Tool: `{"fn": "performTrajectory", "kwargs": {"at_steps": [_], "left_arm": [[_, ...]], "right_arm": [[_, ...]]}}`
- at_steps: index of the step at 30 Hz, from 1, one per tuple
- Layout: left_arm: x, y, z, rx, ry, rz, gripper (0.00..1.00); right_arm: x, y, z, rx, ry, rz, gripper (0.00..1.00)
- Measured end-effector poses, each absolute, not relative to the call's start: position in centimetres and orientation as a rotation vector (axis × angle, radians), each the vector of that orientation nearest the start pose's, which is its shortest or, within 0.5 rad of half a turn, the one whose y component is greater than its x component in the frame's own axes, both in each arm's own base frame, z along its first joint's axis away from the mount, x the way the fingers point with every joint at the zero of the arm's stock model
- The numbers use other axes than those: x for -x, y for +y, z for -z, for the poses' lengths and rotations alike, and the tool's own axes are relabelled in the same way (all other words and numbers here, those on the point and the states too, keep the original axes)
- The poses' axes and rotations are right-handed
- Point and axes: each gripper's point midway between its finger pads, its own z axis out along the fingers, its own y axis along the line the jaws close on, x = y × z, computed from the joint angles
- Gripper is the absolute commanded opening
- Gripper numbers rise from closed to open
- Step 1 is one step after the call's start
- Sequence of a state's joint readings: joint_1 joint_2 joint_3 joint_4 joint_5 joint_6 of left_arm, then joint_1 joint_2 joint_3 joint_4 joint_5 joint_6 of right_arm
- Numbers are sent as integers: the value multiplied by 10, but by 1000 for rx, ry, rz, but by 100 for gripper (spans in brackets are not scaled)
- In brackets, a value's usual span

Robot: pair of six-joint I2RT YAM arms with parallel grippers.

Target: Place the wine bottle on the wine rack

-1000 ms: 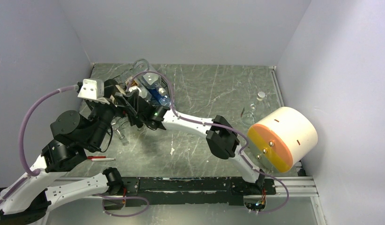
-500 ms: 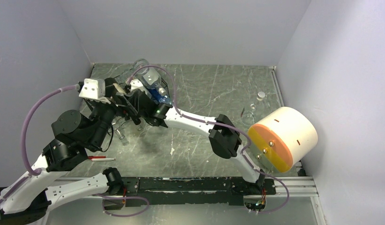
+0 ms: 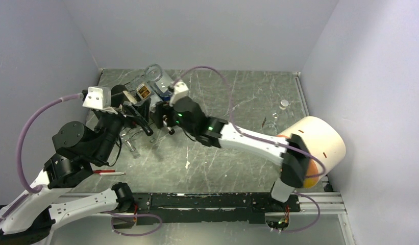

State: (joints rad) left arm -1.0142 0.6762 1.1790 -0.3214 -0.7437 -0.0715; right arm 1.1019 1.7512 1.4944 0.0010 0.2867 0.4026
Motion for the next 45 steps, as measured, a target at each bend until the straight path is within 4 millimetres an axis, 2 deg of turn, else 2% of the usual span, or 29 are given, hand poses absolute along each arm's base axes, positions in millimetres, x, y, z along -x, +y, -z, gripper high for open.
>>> {"fn": "performTrajectory", "kwargs": {"at_steps": [2,5,11,17,22,26,30,34,37,41,45], "left_arm": [[-209,-116,-445,-47,1446,383,94],[-208,-116,-438,-38,1448,395,94],[-213,-136,-400,-84,1484,415,94],[-219,-156,-375,-126,1523,426,94],[-223,-168,-370,-140,1533,443,94],[-226,-174,-367,-147,1544,440,94],[-230,-181,-365,-156,1562,429,94],[-233,-185,-360,-162,1578,419,94],[-233,-186,-360,-163,1578,420,94],[-233,-186,-360,-163,1578,420,94],[-234,-188,-358,-167,1583,416,94]], "right_arm": [[-272,441,-277,412,1830,-748,76],[-265,379,-280,325,1826,-645,76],[-265,275,-287,137,1817,-416,76],[-296,168,-302,-127,1806,-124,77],[-315,89,-295,-302,1803,153,78],[-325,37,-286,-442,1794,331,78],[-331,3,-271,-533,1812,459,78],[-334,-9,-258,-564,1830,481,77],[-335,-21,-244,-591,1850,490,73],[-339,-34,-232,-604,1878,477,58],[-346,-31,-222,-565,1910,421,41]]}}
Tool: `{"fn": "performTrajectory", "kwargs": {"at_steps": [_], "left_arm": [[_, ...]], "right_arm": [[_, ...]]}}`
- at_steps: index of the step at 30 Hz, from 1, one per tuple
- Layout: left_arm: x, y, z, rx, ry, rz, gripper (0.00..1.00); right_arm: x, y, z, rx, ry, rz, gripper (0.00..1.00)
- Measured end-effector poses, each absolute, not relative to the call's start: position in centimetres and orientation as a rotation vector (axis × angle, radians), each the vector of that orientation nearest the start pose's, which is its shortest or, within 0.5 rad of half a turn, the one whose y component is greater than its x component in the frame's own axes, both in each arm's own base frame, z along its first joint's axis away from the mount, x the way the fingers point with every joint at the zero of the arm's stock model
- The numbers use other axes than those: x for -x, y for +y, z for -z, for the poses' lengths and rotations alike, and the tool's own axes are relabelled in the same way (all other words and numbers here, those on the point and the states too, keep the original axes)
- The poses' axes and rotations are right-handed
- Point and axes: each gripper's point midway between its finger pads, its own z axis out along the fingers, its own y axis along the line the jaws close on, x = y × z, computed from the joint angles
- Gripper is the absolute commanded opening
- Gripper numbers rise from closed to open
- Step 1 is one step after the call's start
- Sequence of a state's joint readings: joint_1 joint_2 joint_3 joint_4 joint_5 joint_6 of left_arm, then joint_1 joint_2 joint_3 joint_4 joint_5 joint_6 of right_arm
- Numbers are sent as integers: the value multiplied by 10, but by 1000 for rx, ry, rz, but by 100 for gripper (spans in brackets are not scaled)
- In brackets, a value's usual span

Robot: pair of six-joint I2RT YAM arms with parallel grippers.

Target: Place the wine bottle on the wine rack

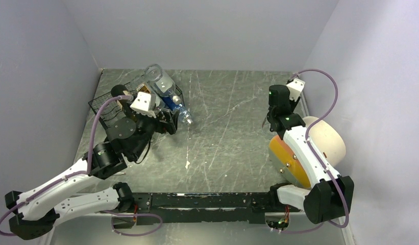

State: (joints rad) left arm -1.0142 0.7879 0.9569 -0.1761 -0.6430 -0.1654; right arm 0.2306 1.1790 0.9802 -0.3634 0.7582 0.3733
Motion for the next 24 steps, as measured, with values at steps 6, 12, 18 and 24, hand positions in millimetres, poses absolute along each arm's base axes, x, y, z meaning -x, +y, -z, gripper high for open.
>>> {"fn": "performTrajectory", "kwargs": {"at_steps": [6,12,18,24], "left_arm": [[-235,-190,-357,-166,1588,417,94],[-236,-192,-355,-157,1595,427,94],[-245,-211,-336,-199,1645,413,94],[-272,-229,-301,-229,1767,383,94]], "right_arm": [[-354,-18,-219,-468,1955,335,14],[-360,7,-220,-365,1991,184,7],[-357,51,-221,-227,2018,51,7],[-337,128,-223,5,2042,-94,7]]}}
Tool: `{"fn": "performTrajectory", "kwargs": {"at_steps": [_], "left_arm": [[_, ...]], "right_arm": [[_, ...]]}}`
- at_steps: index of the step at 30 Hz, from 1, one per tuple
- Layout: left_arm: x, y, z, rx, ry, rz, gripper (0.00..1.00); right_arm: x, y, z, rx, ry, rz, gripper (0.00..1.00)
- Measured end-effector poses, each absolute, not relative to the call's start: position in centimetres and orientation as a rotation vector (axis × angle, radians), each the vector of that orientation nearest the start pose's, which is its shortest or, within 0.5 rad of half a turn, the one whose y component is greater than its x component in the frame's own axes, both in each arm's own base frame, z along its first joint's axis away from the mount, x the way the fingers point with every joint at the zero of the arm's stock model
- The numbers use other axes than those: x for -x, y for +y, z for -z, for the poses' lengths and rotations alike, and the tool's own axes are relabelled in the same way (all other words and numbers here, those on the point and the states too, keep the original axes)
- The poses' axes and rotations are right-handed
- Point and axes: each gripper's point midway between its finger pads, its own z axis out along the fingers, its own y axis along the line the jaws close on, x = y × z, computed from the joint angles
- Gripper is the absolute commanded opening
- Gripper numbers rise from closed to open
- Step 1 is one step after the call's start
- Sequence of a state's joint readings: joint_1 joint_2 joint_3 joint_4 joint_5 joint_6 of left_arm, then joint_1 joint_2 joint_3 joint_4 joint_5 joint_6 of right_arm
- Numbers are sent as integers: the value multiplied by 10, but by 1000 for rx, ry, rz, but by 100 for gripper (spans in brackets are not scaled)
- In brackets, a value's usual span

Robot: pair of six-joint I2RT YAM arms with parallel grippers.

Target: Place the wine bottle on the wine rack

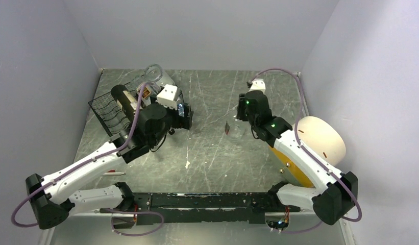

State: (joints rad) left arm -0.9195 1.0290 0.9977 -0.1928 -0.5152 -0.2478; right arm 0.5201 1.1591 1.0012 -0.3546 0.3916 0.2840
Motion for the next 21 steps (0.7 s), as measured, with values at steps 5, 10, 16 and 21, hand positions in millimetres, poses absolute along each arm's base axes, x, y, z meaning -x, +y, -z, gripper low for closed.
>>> {"fn": "performTrajectory", "kwargs": {"at_steps": [5,10,16,21], "left_arm": [[-283,-236,-284,-246,1827,439,94],[-289,-238,-279,-236,1849,530,94],[-289,-238,-275,-210,1855,637,94],[-290,-245,-271,-215,1867,693,94]], "right_arm": [[-326,166,-223,114,2042,-168,6],[-320,184,-221,179,2017,-176,3],[-292,205,-219,217,1897,-262,1],[-254,208,-217,182,1829,-349,0]]}}
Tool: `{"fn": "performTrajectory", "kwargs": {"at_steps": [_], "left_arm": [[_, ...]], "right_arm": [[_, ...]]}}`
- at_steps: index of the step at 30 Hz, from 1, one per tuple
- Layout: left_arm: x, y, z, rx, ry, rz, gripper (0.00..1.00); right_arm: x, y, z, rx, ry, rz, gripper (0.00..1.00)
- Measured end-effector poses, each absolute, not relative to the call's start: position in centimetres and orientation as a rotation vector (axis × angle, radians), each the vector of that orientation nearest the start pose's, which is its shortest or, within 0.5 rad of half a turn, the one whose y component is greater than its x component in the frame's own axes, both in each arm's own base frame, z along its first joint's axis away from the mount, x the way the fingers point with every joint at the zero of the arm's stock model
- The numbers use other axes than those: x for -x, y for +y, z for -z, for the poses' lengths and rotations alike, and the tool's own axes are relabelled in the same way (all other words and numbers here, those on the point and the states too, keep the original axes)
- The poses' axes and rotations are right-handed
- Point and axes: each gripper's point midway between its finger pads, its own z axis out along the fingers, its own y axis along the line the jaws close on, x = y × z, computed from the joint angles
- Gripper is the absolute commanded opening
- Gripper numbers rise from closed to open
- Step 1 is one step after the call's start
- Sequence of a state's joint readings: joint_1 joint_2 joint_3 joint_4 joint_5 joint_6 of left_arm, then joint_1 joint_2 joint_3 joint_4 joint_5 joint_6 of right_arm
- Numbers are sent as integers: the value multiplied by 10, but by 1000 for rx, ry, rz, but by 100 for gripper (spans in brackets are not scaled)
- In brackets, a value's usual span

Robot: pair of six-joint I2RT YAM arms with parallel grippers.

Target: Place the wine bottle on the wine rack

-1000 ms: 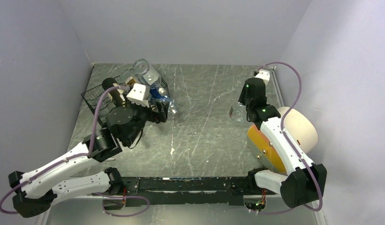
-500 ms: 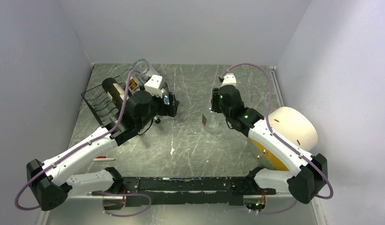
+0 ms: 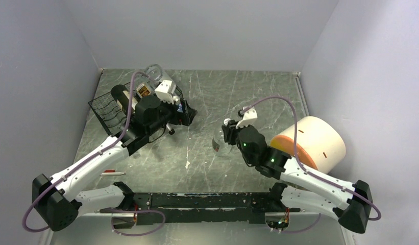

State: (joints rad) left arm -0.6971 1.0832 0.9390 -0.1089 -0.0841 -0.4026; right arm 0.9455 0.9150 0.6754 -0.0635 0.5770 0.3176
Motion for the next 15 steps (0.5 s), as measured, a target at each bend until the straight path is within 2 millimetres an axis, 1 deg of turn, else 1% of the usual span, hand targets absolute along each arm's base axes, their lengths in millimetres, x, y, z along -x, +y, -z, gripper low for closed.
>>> {"fn": "performTrajectory", "kwargs": {"at_steps": [4,7,8,11,12,14,15], "left_arm": [[-296,-254,-255,-226,1914,713,94],[-297,-257,-249,-230,1931,726,94],[-297,-259,-248,-232,1933,733,94],[-299,-262,-247,-235,1935,754,94],[-298,-263,-246,-237,1938,758,94],[-299,-264,-244,-238,1944,761,94],[-299,-265,-243,-239,1946,763,94]], "right_arm": [[-234,212,-213,145,1830,-402,0],[-217,221,-206,125,1853,-455,0],[-210,223,-198,137,1878,-460,0],[-188,220,-146,227,2000,-392,0],[-185,216,-133,249,2031,-359,0],[-181,210,-117,272,2069,-315,0],[-180,208,-113,276,2078,-304,0]]}}
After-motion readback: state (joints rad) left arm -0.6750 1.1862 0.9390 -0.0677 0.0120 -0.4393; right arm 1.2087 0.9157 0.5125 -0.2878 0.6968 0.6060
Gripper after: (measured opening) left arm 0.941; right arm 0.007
